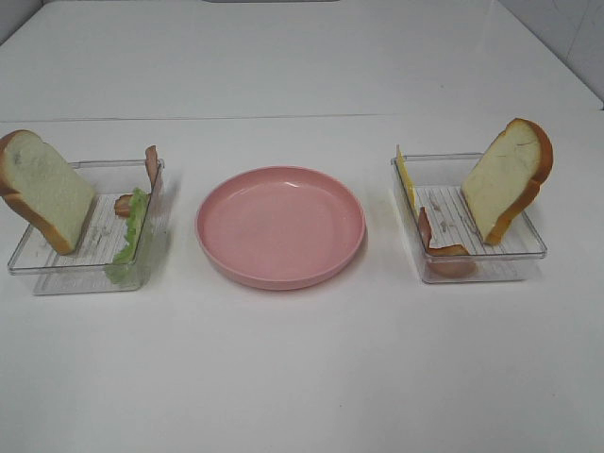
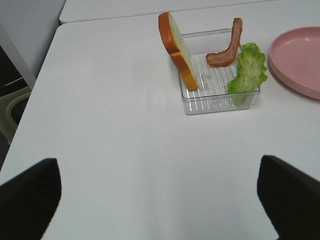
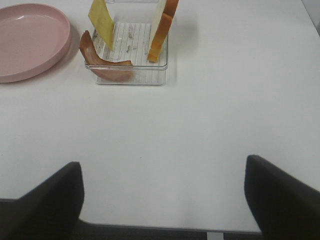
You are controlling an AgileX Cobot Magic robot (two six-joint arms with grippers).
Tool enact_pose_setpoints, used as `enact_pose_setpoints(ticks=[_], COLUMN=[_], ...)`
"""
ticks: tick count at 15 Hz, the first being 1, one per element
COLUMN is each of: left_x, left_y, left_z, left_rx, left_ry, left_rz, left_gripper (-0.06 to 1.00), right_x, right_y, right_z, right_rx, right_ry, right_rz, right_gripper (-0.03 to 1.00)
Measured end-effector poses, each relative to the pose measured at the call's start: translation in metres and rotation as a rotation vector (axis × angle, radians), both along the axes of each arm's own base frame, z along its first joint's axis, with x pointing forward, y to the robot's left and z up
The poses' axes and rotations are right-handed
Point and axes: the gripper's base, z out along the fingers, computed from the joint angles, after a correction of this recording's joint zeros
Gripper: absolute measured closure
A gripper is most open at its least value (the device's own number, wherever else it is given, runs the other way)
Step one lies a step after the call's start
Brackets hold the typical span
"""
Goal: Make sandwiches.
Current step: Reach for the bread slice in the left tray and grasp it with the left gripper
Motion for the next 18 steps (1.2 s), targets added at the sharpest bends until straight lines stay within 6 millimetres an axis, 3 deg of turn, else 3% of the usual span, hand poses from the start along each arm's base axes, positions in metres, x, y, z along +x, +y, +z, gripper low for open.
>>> enact_pose_setpoints(ticks=[11, 13, 15, 17, 18], left_x=[0.0, 0.004, 0.022, 0.064, 0.095], left_y=[0.0, 0.0, 0.001, 0.003, 0.004], left_z=[0.0, 0.012, 0.032, 0.06, 0.073], left_rx=[0.0, -0.005, -0.01, -0.014, -0.016], left_ry=[0.004, 0.084, 0.215, 0.361, 0.432], left_rz=[0.0, 0.0, 0.001, 0.001, 0.002], left_gripper=[-0.05, -0.05, -0.05, -0.05, -0.05], right_x=[0.0, 0.0, 0.0, 0.0, 0.0], right_y=[0.0, 0.0, 0.0, 0.0, 0.0], right_z=[0.0, 0.0, 0.0, 0.0, 0.0], right_rx=[0.0, 0.0, 0.0, 0.0, 0.0], right_ry=[0.0, 0.0, 0.0, 0.0, 0.0], right_rz=[0.0, 0.0, 0.0, 0.0, 0.0], right_gripper=[0.12, 0.12, 0.12, 0.12, 0.12])
